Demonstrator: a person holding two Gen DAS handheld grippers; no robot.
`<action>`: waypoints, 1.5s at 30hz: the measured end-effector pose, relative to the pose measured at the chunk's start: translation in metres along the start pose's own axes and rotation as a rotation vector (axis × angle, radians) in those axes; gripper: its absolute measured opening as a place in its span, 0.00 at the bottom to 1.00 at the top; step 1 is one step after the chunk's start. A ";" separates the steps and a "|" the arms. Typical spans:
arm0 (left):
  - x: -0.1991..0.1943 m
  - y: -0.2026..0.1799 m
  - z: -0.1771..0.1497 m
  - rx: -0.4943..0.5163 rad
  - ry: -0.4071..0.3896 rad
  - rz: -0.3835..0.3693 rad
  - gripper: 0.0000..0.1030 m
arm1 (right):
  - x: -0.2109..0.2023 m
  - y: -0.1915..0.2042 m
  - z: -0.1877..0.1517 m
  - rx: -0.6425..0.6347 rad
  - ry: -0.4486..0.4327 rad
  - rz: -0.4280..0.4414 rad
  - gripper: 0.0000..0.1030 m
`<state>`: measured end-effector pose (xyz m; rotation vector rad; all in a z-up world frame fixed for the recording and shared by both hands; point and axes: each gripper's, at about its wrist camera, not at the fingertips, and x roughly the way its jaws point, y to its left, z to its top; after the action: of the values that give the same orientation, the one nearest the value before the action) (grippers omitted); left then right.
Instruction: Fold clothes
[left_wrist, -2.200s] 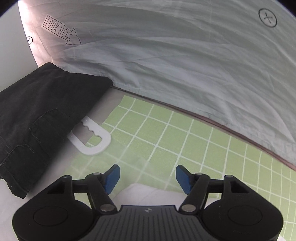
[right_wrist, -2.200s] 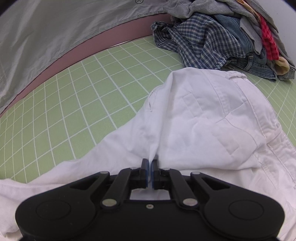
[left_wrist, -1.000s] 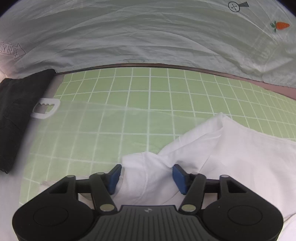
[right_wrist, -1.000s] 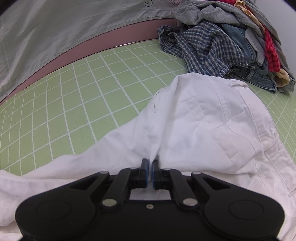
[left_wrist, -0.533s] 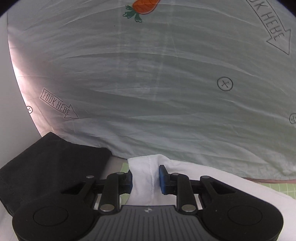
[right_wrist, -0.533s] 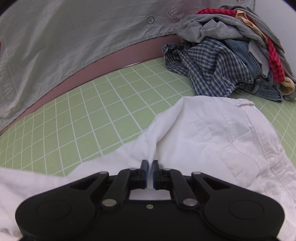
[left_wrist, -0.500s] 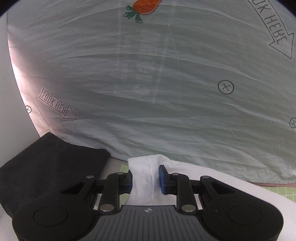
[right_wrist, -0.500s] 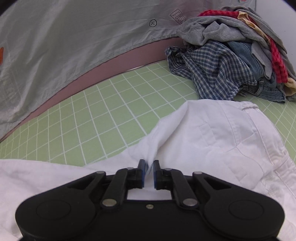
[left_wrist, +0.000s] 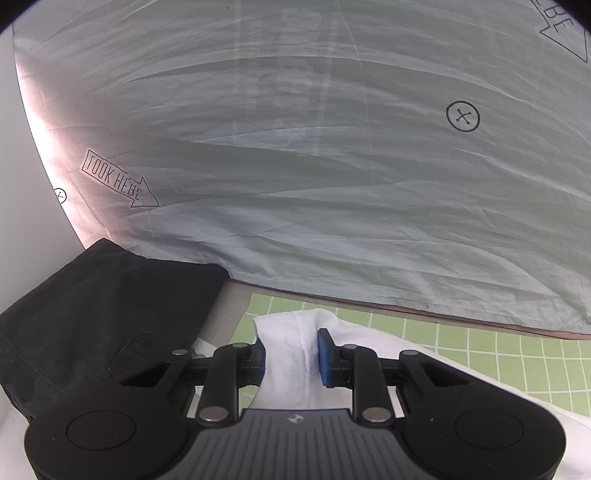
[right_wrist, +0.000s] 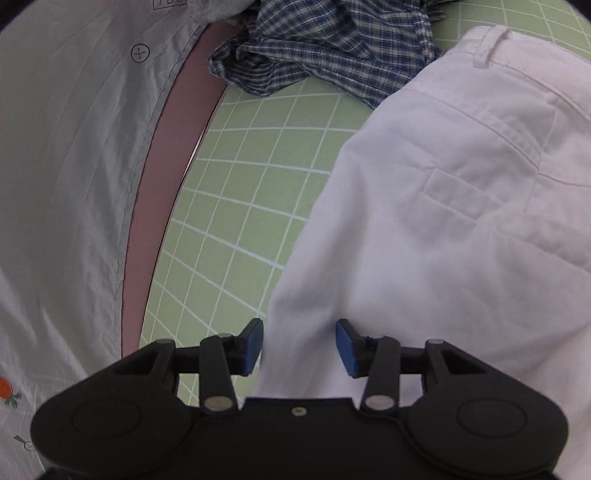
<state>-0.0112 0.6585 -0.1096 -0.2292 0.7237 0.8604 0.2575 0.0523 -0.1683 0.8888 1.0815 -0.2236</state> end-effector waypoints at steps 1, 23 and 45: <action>0.000 0.000 0.002 -0.004 -0.002 -0.001 0.26 | 0.002 0.004 0.003 -0.004 -0.001 0.006 0.13; -0.023 0.039 -0.087 -0.262 0.211 0.196 0.73 | -0.050 0.046 -0.029 -0.720 -0.238 0.007 0.71; -0.033 0.078 -0.122 -0.479 0.180 0.280 0.03 | -0.081 -0.006 -0.080 -0.887 -0.203 -0.121 0.69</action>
<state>-0.1438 0.6323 -0.1712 -0.6502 0.7180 1.2893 0.1615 0.0862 -0.1177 0.0043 0.9079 0.0750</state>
